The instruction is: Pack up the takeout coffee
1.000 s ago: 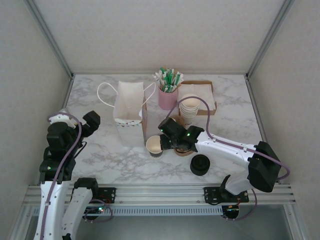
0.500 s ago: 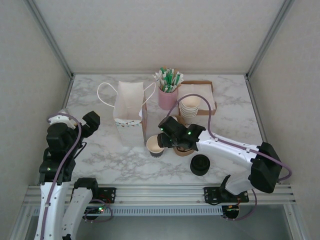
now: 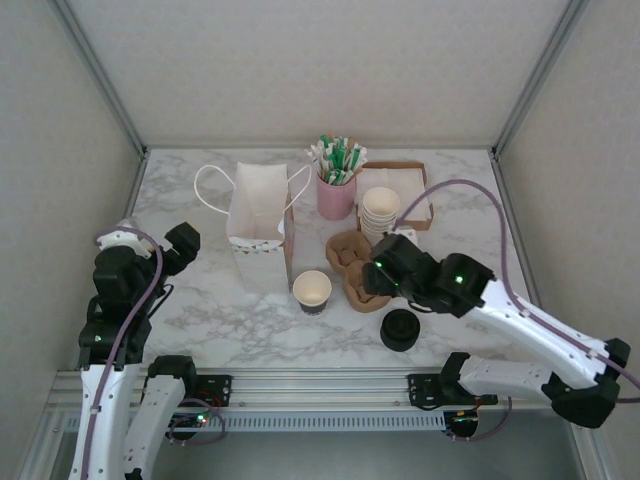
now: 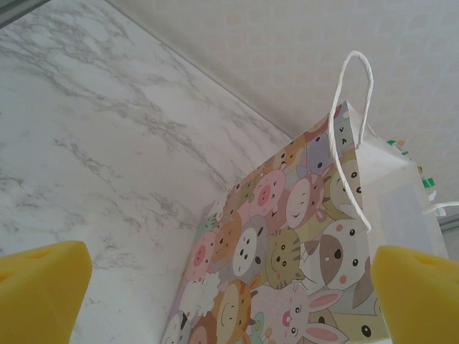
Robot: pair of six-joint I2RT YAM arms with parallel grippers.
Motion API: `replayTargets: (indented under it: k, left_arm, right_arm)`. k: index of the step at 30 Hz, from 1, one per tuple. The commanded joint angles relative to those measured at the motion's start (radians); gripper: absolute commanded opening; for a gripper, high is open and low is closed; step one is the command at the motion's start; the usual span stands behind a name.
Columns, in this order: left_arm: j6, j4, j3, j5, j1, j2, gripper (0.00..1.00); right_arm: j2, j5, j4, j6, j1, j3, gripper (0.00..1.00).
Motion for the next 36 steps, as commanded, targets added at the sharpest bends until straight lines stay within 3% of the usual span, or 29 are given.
replayTargets:
  k: [1, 17, 36]
  left_arm:
    - [-0.007, 0.016, -0.011, 0.020, 0.012, -0.015, 1.00]
    - [-0.009, 0.016, -0.014, 0.022, 0.012, -0.010, 1.00]
    - [-0.007, 0.014, -0.014, 0.018, 0.012, -0.009, 1.00]
  right_arm:
    - [-0.027, 0.060, -0.152, 0.113, 0.004, -0.065, 0.74]
    - [-0.014, -0.040, -0.081, 0.179, -0.039, -0.313, 0.89]
    - [0.097, -0.126, 0.050, 0.159, -0.057, -0.366, 0.88]
